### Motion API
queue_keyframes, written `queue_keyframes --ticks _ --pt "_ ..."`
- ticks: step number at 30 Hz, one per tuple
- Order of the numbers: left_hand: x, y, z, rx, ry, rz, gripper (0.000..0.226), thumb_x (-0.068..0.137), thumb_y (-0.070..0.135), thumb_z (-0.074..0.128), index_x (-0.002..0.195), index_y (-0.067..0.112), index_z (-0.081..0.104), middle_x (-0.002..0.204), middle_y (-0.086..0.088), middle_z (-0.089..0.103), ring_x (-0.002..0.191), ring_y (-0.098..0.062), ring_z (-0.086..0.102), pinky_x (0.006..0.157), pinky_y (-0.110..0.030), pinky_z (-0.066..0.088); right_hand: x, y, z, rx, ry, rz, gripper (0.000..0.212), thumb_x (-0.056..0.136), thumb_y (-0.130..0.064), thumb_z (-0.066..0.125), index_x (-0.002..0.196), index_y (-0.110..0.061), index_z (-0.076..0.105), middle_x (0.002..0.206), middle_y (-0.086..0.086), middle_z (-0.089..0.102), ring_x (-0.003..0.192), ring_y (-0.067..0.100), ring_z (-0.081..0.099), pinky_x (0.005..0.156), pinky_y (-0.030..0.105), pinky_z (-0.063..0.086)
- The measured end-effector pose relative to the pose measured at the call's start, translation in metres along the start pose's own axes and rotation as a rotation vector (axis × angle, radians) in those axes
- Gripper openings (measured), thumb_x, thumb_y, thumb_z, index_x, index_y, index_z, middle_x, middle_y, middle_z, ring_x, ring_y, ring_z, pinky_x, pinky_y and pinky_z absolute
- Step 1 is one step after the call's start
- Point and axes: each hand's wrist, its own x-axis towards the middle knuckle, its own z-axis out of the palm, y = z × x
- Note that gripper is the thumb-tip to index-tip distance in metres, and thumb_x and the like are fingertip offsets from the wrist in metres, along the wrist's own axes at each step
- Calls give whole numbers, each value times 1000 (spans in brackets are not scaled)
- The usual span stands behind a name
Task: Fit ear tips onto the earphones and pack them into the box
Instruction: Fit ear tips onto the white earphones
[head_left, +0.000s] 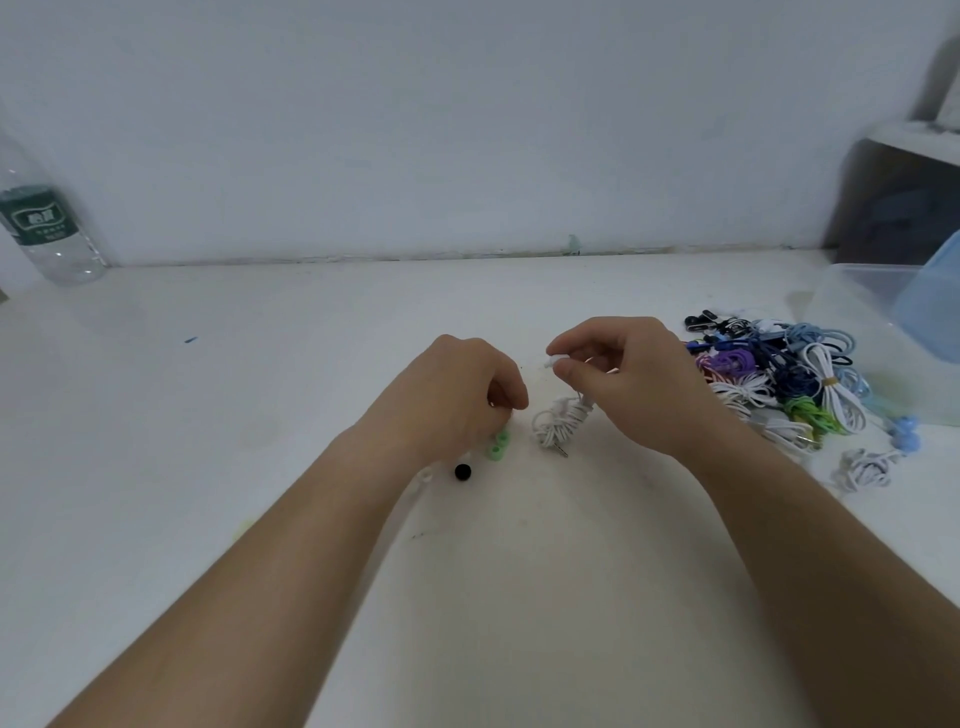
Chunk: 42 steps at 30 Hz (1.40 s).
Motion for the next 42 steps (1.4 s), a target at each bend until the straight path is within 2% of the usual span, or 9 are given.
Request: queue_keyframes --ticks 2,7,11,21,28,32,37,39,42 --pt "0 0 0 -13 1 3 29 83 10 61 89 32 78 71 21 63 72 3 63 67 -9 49 0 1 0 -3 2 0 7 89 -21 74 90 -28 76 74 -13 69 62 -2 61 63 12 42" --pt "-1 -1 1 -96 -13 -23 13 78 21 77 89 30 77 78 15 70 76 0 67 76 -23 57 0 0 2 16 45 1 7 89 -19 74 91 -25 76 77 -10 71 62 1 63 62 12 45" --pt "0 -1 3 -95 33 -20 16 79 14 74 84 29 77 75 16 71 73 3 66 73 -18 55 0 -1 1 31 60 5 7 89 -16 74 92 -22 76 76 -9 70 59 1 63 59 8 44" --pt "1 -6 -6 -229 96 -110 19 80 13 76 81 32 75 69 16 73 70 3 67 64 -13 52 0 -1 0 11 34 38 4 89 -24 74 90 -28 76 78 -12 71 63 0 62 66 18 46" --pt "-2 -12 -8 -522 148 -132 15 83 0 72 85 14 73 82 -2 75 72 -18 76 74 -32 62 -2 -3 1 32 -112 70 7 90 -22 72 87 -29 73 77 -10 74 68 3 65 66 21 47" --pt "-2 -11 -7 -617 150 -159 13 82 -3 73 88 10 74 84 -4 74 74 -17 75 74 -28 61 -3 -4 4 47 -160 76 8 92 -21 69 92 -29 72 74 -12 74 69 2 66 58 12 45" --pt "-1 -14 -7 -569 44 -182 13 84 5 73 90 16 78 83 0 78 84 -17 75 89 -47 59 -4 -4 7 75 -178 104 8 93 -19 68 94 -25 73 75 -8 75 68 8 68 61 22 50" --pt "-1 -14 -8 -557 20 -178 13 85 7 73 91 17 78 82 1 78 84 -14 75 87 -43 60 -5 -3 8 81 -177 113 8 93 -18 68 94 -24 73 75 -8 75 69 11 69 64 27 51" --pt "-1 -14 -10 -621 54 -180 11 85 6 75 94 14 77 84 -3 78 79 -12 73 74 -24 58 -5 -3 7 113 -178 120 8 93 -18 68 95 -24 73 76 -6 76 64 6 65 60 23 48"
